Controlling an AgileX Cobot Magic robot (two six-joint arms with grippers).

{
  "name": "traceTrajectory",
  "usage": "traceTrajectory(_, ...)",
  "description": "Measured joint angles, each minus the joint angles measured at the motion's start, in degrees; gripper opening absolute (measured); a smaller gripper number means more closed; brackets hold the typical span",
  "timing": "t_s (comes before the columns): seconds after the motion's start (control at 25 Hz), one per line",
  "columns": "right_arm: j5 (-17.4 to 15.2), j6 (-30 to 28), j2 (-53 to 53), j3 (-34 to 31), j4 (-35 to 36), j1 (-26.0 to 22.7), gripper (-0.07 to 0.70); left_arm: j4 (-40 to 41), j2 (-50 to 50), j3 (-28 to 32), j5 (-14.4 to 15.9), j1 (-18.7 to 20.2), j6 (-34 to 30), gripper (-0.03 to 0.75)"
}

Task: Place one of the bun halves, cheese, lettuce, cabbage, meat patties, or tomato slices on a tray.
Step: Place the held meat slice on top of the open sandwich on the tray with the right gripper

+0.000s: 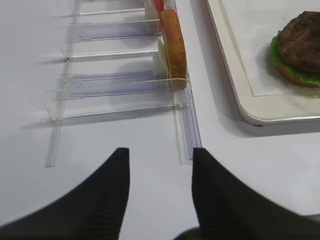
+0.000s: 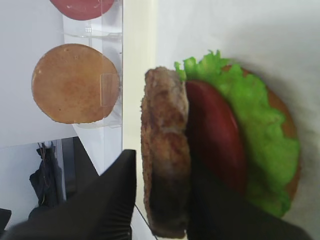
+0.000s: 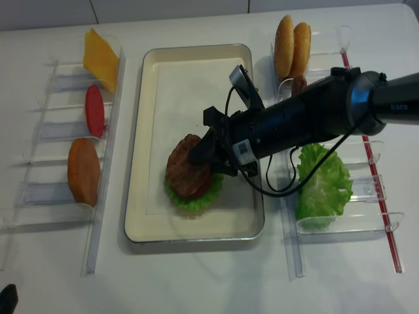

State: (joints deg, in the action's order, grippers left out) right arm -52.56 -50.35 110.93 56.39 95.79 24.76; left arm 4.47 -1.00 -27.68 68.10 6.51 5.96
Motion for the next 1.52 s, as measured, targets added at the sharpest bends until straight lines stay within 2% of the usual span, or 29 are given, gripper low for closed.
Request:
traceTrajectory(0.48,-0.5,0.9,0.0,0.0,-0.9,-0.1,0.26,0.0,0.0,0.0,0.0,0.0,0.0,0.294)
traceTrajectory(0.72,-2.3,2.5,0.0,0.0,-2.7,-1.1,0.26,0.0,0.0,0.0,0.0,0.0,0.0,0.294)
traceTrajectory(1.04,-3.0,4.1,0.0,0.1,-4.7,-1.1,0.26,0.0,0.0,0.0,0.0,0.0,0.0,0.294)
traceTrajectory(1.32,-4.8,5.1,-0.5,0.2,-5.3,-4.1,0.26,0.0,0.0,0.0,0.0,0.0,0.0,0.294)
traceTrajectory(1.52,-4.5,6.4,-0.7,0.4,-8.7,-4.6,0.26,0.0,0.0,0.0,0.0,0.0,0.0,0.294)
